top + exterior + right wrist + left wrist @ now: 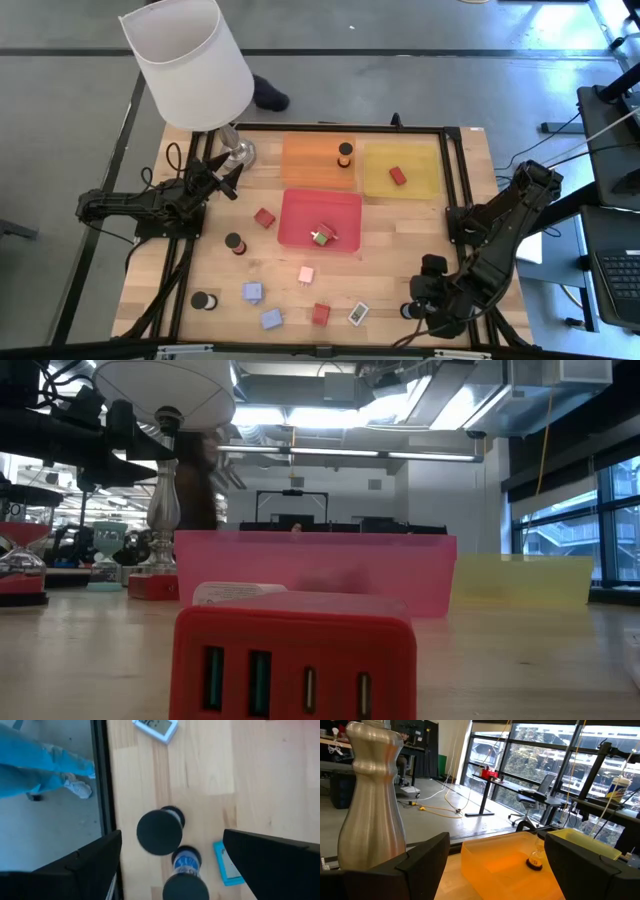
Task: Pick & Place Office items
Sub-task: Put the left black blue hourglass into the orange bin
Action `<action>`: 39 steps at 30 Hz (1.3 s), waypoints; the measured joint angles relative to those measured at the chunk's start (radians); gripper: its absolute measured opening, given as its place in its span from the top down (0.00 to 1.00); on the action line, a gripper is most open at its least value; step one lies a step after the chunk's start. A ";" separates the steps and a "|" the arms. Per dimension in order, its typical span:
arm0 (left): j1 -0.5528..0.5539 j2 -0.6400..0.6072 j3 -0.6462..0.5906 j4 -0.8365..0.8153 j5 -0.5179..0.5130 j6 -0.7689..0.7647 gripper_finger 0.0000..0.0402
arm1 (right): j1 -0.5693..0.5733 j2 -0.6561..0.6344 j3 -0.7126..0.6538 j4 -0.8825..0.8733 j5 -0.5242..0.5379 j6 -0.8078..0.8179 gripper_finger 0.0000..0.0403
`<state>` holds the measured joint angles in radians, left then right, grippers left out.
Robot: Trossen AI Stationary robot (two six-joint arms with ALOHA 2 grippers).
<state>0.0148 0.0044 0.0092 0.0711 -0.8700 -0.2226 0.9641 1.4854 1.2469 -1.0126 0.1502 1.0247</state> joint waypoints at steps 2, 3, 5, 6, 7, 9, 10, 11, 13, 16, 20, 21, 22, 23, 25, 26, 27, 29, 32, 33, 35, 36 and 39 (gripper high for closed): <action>0.000 0.000 0.000 0.000 0.000 0.000 0.20 | 0.007 0.000 0.000 0.000 0.025 0.000 0.13; 0.000 0.000 0.000 0.000 0.000 0.000 0.20 | 0.009 0.000 0.000 0.000 0.035 0.000 0.13; 0.000 0.000 0.000 0.000 0.000 0.000 0.20 | 0.015 0.000 0.000 0.005 0.041 0.002 0.13; 0.000 0.000 0.000 0.000 0.000 0.000 0.20 | 0.017 0.000 0.000 0.012 0.042 0.003 0.13; 0.000 0.000 0.000 0.000 0.000 0.000 0.20 | 0.020 0.001 0.000 0.022 0.045 0.003 0.13; 0.000 0.000 0.000 0.000 0.000 0.000 0.20 | 0.024 0.005 0.000 0.045 0.046 0.003 0.13; 0.000 0.000 0.000 0.000 0.000 0.000 0.20 | 0.027 0.008 0.000 0.051 0.048 0.003 0.13; 0.000 0.000 0.000 0.000 0.000 0.000 0.20 | 0.030 0.013 0.000 0.054 0.050 0.001 0.13; 0.000 0.000 0.000 0.000 0.000 0.000 0.20 | 0.033 0.030 0.000 0.055 0.052 -0.015 0.13; 0.000 0.000 0.000 0.000 0.000 0.000 0.20 | 0.039 0.062 0.000 0.054 0.048 -0.052 0.13; 0.000 0.000 0.000 0.000 0.000 0.000 0.20 | 0.040 0.103 0.000 0.053 0.045 -0.081 0.13; 0.000 0.000 0.000 0.000 0.000 0.000 0.20 | 0.039 0.112 0.000 0.053 0.045 -0.090 0.13; 0.000 0.000 0.000 0.000 0.000 0.000 0.20 | 0.039 0.122 0.000 0.053 0.045 -0.099 0.13; 0.000 0.000 0.000 0.000 0.000 0.000 0.20 | 0.039 0.134 0.000 0.053 0.045 -0.114 0.13; 0.000 0.000 0.000 0.000 0.000 0.000 0.20 | 0.039 0.155 0.000 0.053 0.043 -0.130 0.13; 0.000 0.000 0.000 0.000 0.000 0.000 0.20 | 0.039 0.164 0.000 0.053 0.041 -0.135 0.13; 0.000 0.000 0.000 0.000 0.000 0.000 0.20 | 0.039 0.170 0.000 0.054 0.041 -0.136 0.13; 0.000 0.000 0.000 0.000 0.000 0.000 0.20 | 0.039 0.185 0.000 0.052 0.041 -0.137 0.13; 0.000 0.000 0.000 0.000 0.000 0.000 0.20 | 0.039 0.197 0.000 0.053 0.036 -0.140 0.13; 0.000 0.000 0.000 0.000 0.000 0.000 0.20 | 0.039 0.201 0.000 0.054 0.034 -0.140 0.13; 0.000 0.000 0.000 0.000 0.000 0.000 0.20 | 0.039 0.210 0.000 0.053 0.033 -0.136 0.13; 0.000 0.000 0.000 0.000 0.000 0.000 0.20 | 0.039 0.213 0.000 0.053 0.033 -0.131 0.13; 0.000 0.000 0.000 0.000 0.000 0.000 0.20 | 0.039 0.229 0.000 0.052 0.019 -0.114 0.13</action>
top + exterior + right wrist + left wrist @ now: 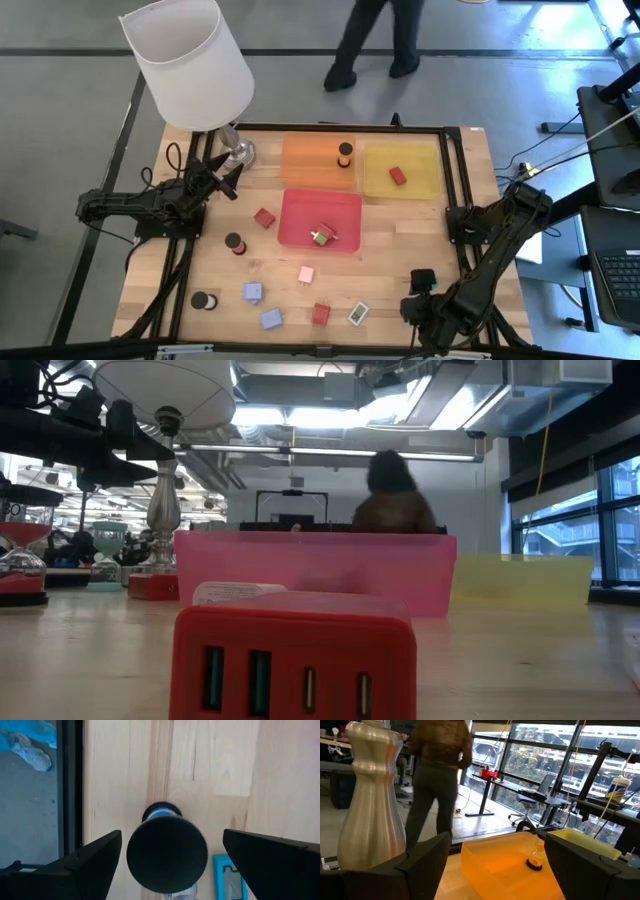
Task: Pick & Place Office items
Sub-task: Put the left black blue hourglass into the orange bin
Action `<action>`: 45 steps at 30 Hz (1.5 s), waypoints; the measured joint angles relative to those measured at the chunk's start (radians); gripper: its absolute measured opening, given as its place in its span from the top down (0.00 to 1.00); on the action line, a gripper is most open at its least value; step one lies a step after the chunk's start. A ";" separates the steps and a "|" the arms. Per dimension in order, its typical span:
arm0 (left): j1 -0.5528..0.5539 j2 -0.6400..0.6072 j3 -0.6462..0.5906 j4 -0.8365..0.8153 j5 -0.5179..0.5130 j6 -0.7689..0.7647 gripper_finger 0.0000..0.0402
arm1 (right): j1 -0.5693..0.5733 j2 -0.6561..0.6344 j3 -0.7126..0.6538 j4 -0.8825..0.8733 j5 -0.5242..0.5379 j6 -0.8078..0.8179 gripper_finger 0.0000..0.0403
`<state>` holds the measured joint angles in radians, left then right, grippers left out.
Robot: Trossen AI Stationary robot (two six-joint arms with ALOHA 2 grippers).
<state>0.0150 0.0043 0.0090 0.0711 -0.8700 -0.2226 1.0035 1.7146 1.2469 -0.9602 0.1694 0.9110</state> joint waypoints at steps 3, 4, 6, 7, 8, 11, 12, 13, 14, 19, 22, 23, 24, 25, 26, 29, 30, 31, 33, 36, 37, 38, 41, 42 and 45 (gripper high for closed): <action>0.000 0.000 0.000 0.000 0.000 0.000 0.20 | 0.000 0.006 0.000 0.001 -0.023 0.009 0.13; 0.000 0.000 0.000 0.000 0.000 0.000 0.20 | 0.000 0.007 0.000 -0.001 -0.029 0.020 0.13; 0.000 0.000 0.000 0.000 0.000 0.000 0.20 | 0.000 0.007 0.000 0.000 -0.036 0.032 0.13; 0.000 0.000 0.000 0.000 0.000 0.000 0.20 | -0.001 0.007 0.000 -0.001 -0.038 0.035 0.14; 0.000 0.000 0.000 0.000 0.000 0.000 0.20 | -0.001 0.007 0.000 -0.001 -0.044 0.035 0.15; 0.000 0.000 0.000 0.000 0.000 0.000 0.20 | -0.001 0.007 0.000 -0.001 -0.058 0.035 0.21; 0.000 0.000 0.000 0.000 0.000 0.000 0.20 | -0.001 0.007 0.000 -0.001 -0.058 0.036 0.23; 0.000 0.000 0.000 0.000 0.000 0.000 0.20 | -0.001 0.007 0.000 -0.001 -0.058 0.035 0.26; 0.000 0.000 0.000 0.000 0.000 0.000 0.20 | -0.001 0.007 0.000 -0.001 -0.057 0.034 0.30; 0.000 0.000 0.000 0.000 0.000 0.000 0.20 | -0.001 0.007 0.000 -0.001 -0.056 0.031 0.47; 0.000 0.000 0.000 0.000 0.000 0.000 0.20 | -0.001 0.007 0.000 0.000 -0.054 0.052 0.47; 0.000 0.000 0.000 0.000 0.000 0.000 0.20 | -0.001 0.007 0.000 0.000 -0.054 0.064 0.47; 0.000 0.000 0.000 0.000 0.000 0.000 0.20 | -0.001 0.007 0.000 0.000 -0.054 0.078 0.47; 0.000 0.000 0.000 0.000 0.000 0.000 0.20 | -0.001 0.007 0.000 0.000 -0.052 0.094 0.47; 0.000 0.000 0.000 0.000 0.000 0.000 0.20 | -0.001 0.007 0.000 0.000 -0.050 0.109 0.47; 0.000 0.000 0.000 0.000 0.000 0.000 0.20 | -0.008 0.004 0.000 -0.001 -0.056 0.145 0.47; 0.000 0.000 0.000 0.000 0.000 0.000 0.20 | -0.012 0.000 0.000 -0.001 -0.058 0.154 0.47; 0.000 0.000 0.000 0.000 0.000 0.000 0.20 | -0.018 -0.007 0.000 -0.002 -0.058 0.158 0.47; 0.000 0.000 0.000 0.000 0.000 0.000 0.20 | -0.037 -0.029 0.000 -0.002 -0.057 0.156 0.47; 0.000 0.000 0.000 0.000 0.000 0.000 0.20 | -0.076 -0.068 0.000 -0.015 -0.026 0.127 0.47; 0.000 0.000 0.000 0.000 0.000 0.000 0.20 | -0.092 -0.084 0.000 -0.021 -0.001 0.120 0.47; 0.000 0.000 0.000 0.000 0.000 0.000 0.20 | -0.108 -0.102 0.000 -0.033 0.030 0.112 0.47; 0.000 0.000 0.000 0.000 0.000 0.000 0.20 | -0.177 -0.154 0.000 -0.056 0.133 0.076 0.47; 0.000 0.000 0.000 0.000 0.000 0.000 0.20 | -0.203 -0.169 0.000 -0.064 0.169 0.068 0.47; 0.000 0.000 0.000 0.000 0.000 0.000 0.20 | -0.303 -0.215 0.000 -0.067 0.263 0.042 0.47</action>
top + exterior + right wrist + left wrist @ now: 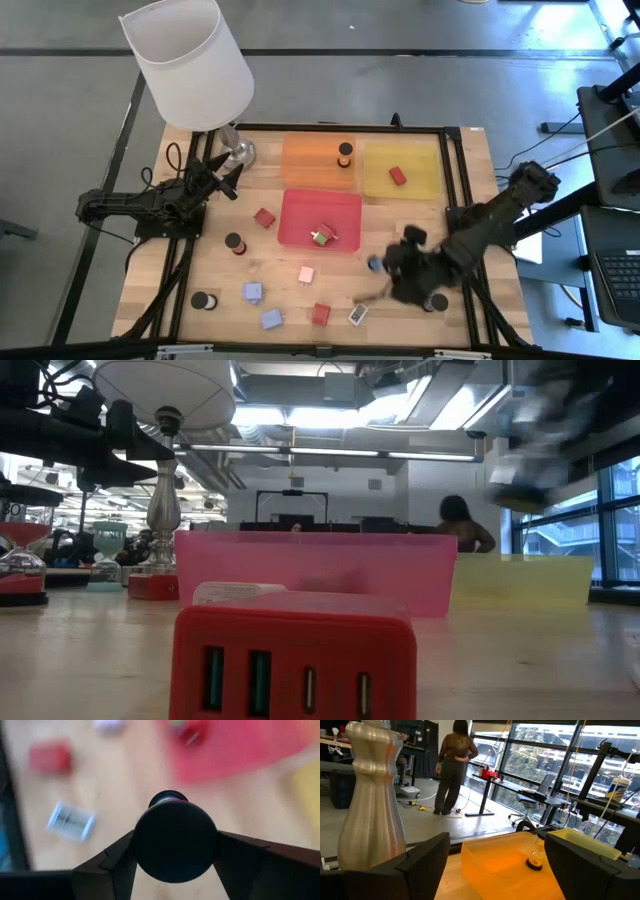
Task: Pick & Place Office items
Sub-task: Put the left black blue hourglass into the orange bin
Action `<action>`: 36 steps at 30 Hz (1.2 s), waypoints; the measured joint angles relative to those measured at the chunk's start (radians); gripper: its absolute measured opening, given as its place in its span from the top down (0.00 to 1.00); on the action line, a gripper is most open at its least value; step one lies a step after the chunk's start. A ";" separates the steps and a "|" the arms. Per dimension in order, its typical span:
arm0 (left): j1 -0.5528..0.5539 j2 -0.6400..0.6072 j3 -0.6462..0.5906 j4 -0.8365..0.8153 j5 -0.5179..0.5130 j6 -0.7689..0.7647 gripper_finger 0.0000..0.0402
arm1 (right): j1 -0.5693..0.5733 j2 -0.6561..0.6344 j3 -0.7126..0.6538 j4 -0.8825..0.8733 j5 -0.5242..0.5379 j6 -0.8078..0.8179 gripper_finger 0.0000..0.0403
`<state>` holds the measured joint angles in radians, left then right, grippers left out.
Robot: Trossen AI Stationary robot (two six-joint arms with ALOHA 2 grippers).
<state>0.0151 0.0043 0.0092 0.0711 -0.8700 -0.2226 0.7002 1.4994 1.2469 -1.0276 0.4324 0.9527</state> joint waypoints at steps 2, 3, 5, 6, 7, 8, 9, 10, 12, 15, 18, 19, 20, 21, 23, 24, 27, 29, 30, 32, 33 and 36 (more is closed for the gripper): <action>0.000 0.000 0.000 0.000 0.000 0.000 0.20 | -0.078 -0.016 0.000 0.000 0.055 -0.012 0.47; 0.000 0.000 0.000 0.000 0.000 0.000 0.20 | -0.115 -0.020 0.000 0.004 0.086 -0.014 0.47; 0.000 0.000 0.000 0.000 0.000 0.000 0.20 | -0.201 -0.025 0.000 0.013 0.140 -0.013 0.47; 0.000 0.000 0.000 0.000 0.000 0.000 0.20 | -0.245 -0.025 0.000 0.024 0.157 -0.011 0.47; 0.000 0.000 0.000 0.000 0.000 0.000 0.20 | -0.290 -0.024 0.000 0.044 0.163 -0.011 0.46; 0.000 0.000 0.000 0.000 0.000 0.000 0.20 | -0.336 -0.022 0.000 0.070 0.161 -0.016 0.45; 0.000 0.000 0.000 0.000 0.000 0.000 0.20 | -0.381 -0.018 0.000 0.101 0.153 -0.019 0.44; 0.000 0.000 0.000 0.000 0.000 0.000 0.20 | -0.423 -0.016 0.000 0.131 0.141 -0.023 0.44; 0.000 0.000 0.000 0.000 0.000 0.000 0.20 | -0.500 -0.013 0.000 0.189 0.123 -0.036 0.44; 0.000 0.000 0.000 0.000 0.000 0.000 0.20 | -0.596 -0.009 0.000 0.263 0.120 -0.051 0.47; 0.000 0.000 0.000 0.000 0.000 0.000 0.20 | -0.676 -0.009 0.000 0.324 0.098 -0.051 0.47; 0.000 0.000 0.000 0.000 0.000 0.000 0.20 | -0.698 -0.008 0.000 0.339 0.087 -0.053 0.46; 0.000 0.000 0.000 0.000 0.000 0.000 0.20 | -0.718 -0.003 0.000 0.359 0.077 -0.062 0.46; 0.000 0.000 0.000 0.000 0.000 0.000 0.20 | -0.734 0.004 0.000 0.386 0.068 -0.074 0.45; 0.000 0.000 0.000 0.000 0.000 0.000 0.20 | -0.759 0.024 0.000 0.425 0.050 -0.109 0.44; 0.000 0.000 0.000 0.000 0.000 0.000 0.20 | -0.772 0.040 0.000 0.448 0.038 -0.124 0.44; 0.000 0.000 0.000 0.000 0.000 0.000 0.20 | -0.804 0.103 0.000 0.476 -0.019 -0.135 0.45; 0.000 0.000 0.000 0.000 0.000 0.000 0.20 | -0.821 0.141 0.000 0.488 -0.045 -0.135 0.47; 0.000 0.000 0.000 0.000 0.000 0.000 0.20 | -0.829 0.155 0.000 0.489 -0.050 -0.135 0.47; 0.000 0.000 0.000 0.000 0.000 0.000 0.20 | -0.843 0.172 0.000 0.489 -0.053 -0.132 0.46; 0.000 0.000 0.000 0.001 0.000 0.000 0.20 | -0.851 0.178 0.000 0.488 -0.056 -0.131 0.46; 0.000 0.000 0.000 0.001 0.000 0.000 0.20 | -0.868 0.180 0.000 0.489 -0.060 -0.135 0.43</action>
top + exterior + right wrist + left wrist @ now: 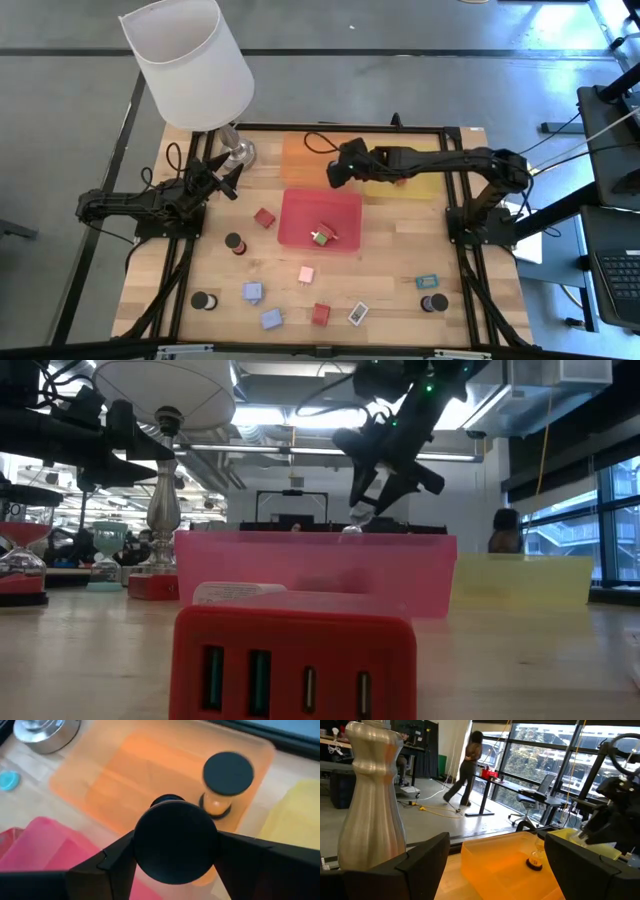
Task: Pick & Place Office items
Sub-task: Put the left black blue hourglass into the orange bin, then put the blue digital clock into the yellow bin
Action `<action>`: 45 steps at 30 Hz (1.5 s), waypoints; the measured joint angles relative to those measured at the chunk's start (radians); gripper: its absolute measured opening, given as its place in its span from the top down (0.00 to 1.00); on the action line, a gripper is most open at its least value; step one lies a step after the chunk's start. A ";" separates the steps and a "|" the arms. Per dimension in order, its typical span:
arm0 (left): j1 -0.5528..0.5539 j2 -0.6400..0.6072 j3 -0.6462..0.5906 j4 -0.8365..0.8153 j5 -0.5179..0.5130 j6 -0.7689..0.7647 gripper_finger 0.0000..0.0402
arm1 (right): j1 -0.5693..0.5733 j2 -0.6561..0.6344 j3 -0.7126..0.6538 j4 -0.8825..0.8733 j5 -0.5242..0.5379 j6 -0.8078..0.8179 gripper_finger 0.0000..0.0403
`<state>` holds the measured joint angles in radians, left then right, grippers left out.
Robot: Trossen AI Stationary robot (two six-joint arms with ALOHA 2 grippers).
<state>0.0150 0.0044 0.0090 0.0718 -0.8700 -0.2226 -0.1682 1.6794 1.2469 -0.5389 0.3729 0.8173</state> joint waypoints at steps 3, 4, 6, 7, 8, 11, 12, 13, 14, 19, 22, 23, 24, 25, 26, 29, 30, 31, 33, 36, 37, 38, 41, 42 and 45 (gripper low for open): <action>0.000 0.000 0.000 0.000 0.000 0.000 0.20 | -0.010 0.000 0.000 -0.003 0.000 -0.019 0.44; 0.000 0.000 0.000 0.000 0.000 0.000 0.20 | -0.011 0.000 0.000 -0.006 0.000 -0.022 0.44; 0.000 0.000 0.000 0.000 0.000 0.000 0.20 | -0.015 0.002 0.000 -0.021 -0.001 -0.035 0.46; 0.000 0.000 0.000 0.000 0.000 0.000 0.20 | -0.015 0.007 0.000 -0.025 -0.001 -0.038 0.46; 0.000 0.000 0.000 0.000 0.000 0.000 0.20 | -0.016 0.013 0.000 -0.030 -0.001 -0.039 0.46; 0.000 0.000 0.000 0.000 0.000 0.000 0.20 | -0.017 0.039 0.000 -0.042 -0.016 -0.019 0.45; 0.000 0.000 0.000 0.000 0.000 0.000 0.20 | -0.017 0.050 0.000 -0.042 -0.039 -0.012 0.44; 0.000 0.000 0.000 0.000 0.000 0.000 0.20 | -0.017 0.063 0.000 -0.042 -0.057 -0.006 0.44; 0.000 0.000 0.000 0.000 0.000 0.000 0.20 | -0.016 0.072 0.000 -0.043 -0.070 0.003 0.43; 0.000 0.000 0.000 0.000 0.000 0.000 0.20 | -0.018 0.088 0.000 -0.042 -0.078 0.003 0.45; 0.000 0.000 0.000 0.000 0.000 0.000 0.20 | -0.026 0.087 0.000 -0.041 -0.078 -0.028 0.46; 0.000 0.000 0.000 0.000 0.000 0.000 0.20 | -0.030 0.087 0.000 -0.040 -0.078 -0.041 0.46; 0.000 0.000 0.000 0.000 0.000 0.000 0.20 | -0.034 0.087 0.000 -0.040 -0.078 -0.049 0.45; 0.000 0.000 0.000 -0.001 0.000 0.000 0.20 | -0.037 0.087 0.000 -0.041 -0.078 -0.061 0.43; 0.000 0.000 0.000 0.000 0.000 0.000 0.20 | -0.041 0.087 0.000 -0.040 -0.078 -0.070 0.42; 0.000 0.000 0.000 0.000 0.000 0.000 0.20 | -0.051 0.087 0.000 -0.040 -0.074 -0.106 0.37; 0.000 0.000 0.000 -0.001 0.000 0.000 0.20 | -0.055 0.087 0.000 -0.040 -0.074 -0.122 0.37; 0.000 0.000 0.000 -0.001 0.000 0.000 0.20 | -0.058 0.087 0.000 -0.040 -0.074 -0.137 0.36; 0.000 0.000 0.000 -0.001 0.000 0.000 0.20 | -0.062 0.087 0.000 -0.038 -0.075 -0.161 0.35; 0.000 0.000 0.000 -0.001 0.000 0.000 0.20 | -0.064 0.087 0.000 -0.037 -0.075 -0.185 0.34; 0.000 0.000 0.000 -0.001 0.000 0.000 0.20 | -0.064 0.087 0.000 -0.037 -0.075 -0.196 0.33; 0.000 0.000 0.000 -0.001 0.000 0.000 0.20 | -0.064 0.087 0.000 -0.037 -0.075 -0.205 0.33; 0.000 0.000 0.000 -0.001 0.000 0.000 0.20 | -0.064 0.086 0.018 -0.057 -0.100 -0.227 0.32; 0.000 0.000 0.000 -0.001 0.000 0.000 0.20 | -0.064 0.080 0.031 -0.068 -0.118 -0.231 0.32; 0.000 0.000 0.000 0.000 0.000 0.000 0.20 | -0.064 0.047 0.071 -0.084 -0.138 -0.240 0.31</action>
<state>0.0147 0.0043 0.0093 0.0714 -0.8700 -0.2226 -0.2321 1.7268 1.3180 -0.6225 0.2347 0.5777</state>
